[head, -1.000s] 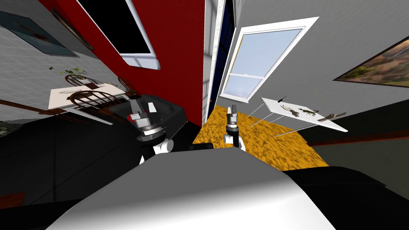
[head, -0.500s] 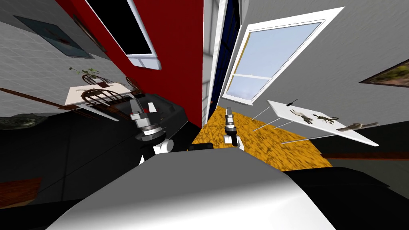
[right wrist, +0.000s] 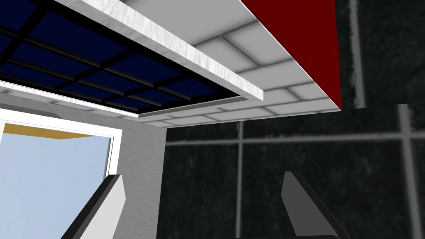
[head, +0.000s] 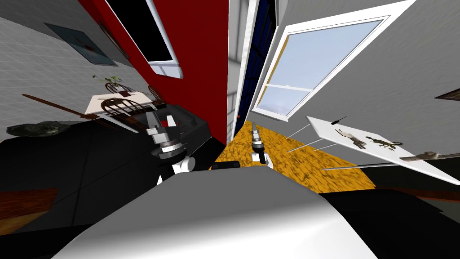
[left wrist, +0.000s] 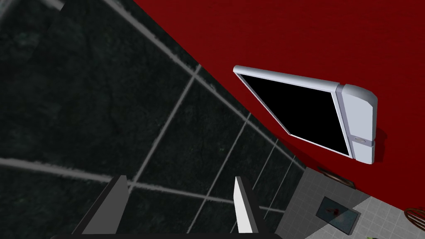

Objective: Push the door open

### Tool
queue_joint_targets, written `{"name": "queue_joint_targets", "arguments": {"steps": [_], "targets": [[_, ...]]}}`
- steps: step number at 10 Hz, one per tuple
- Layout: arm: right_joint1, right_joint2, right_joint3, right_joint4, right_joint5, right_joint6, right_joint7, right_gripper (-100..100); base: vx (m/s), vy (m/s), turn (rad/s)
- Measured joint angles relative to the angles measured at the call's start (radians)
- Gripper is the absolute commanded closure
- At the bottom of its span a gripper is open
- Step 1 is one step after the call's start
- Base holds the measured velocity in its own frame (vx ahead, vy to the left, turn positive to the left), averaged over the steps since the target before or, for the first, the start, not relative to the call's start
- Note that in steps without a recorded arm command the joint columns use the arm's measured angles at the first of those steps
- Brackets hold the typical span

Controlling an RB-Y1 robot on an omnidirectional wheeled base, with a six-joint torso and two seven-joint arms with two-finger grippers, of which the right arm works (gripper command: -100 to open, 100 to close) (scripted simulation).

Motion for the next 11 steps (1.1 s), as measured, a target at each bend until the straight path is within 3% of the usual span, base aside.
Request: {"name": "queue_joint_targets", "arguments": {"steps": [11], "targets": [[-0.071,-0.012,-0.006,0.22,0.1,-0.033,0.201,-100,0.058,-0.125,0.12]]}}
